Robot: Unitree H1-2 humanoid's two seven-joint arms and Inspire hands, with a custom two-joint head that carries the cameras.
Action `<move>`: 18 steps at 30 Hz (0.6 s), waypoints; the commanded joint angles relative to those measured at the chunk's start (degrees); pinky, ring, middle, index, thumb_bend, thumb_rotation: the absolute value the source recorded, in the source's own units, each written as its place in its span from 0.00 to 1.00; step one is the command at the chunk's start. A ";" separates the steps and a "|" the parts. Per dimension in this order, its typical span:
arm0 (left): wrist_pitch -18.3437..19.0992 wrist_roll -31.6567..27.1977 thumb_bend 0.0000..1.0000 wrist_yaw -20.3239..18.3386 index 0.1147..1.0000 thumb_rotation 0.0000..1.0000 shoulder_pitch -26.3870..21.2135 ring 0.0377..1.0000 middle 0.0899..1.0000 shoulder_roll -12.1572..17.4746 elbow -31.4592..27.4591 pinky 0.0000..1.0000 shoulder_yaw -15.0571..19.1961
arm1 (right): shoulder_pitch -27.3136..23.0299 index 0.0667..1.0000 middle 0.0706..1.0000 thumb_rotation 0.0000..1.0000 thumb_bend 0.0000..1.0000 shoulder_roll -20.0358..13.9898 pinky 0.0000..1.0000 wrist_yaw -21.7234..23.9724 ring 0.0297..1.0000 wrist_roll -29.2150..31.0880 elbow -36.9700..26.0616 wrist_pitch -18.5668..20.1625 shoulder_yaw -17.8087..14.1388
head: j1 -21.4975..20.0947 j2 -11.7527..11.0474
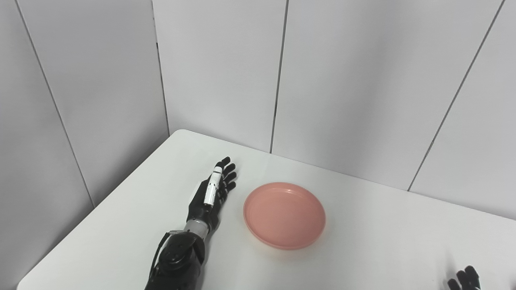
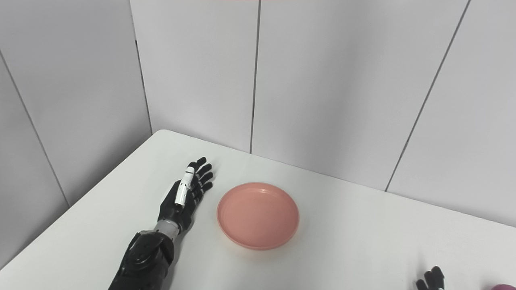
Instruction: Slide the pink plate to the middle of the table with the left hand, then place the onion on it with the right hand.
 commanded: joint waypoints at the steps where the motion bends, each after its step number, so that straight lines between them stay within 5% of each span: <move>1: -0.54 -0.70 0.43 -1.05 0.91 1.00 -2.18 0.95 0.94 -0.34 -0.32 0.96 -0.50 | -0.52 1.00 1.00 1.00 0.14 -0.02 1.00 0.61 1.00 0.03 -2.00 -0.89 0.17 | -0.09 0.12; 18: 3.53 -0.30 0.43 -1.57 0.90 1.00 -2.04 0.93 0.92 -2.76 -3.66 0.91 -5.58 | -0.57 1.00 1.00 1.00 0.16 0.28 1.00 0.37 1.00 -0.61 -2.03 -0.79 0.59 | -1.22 0.54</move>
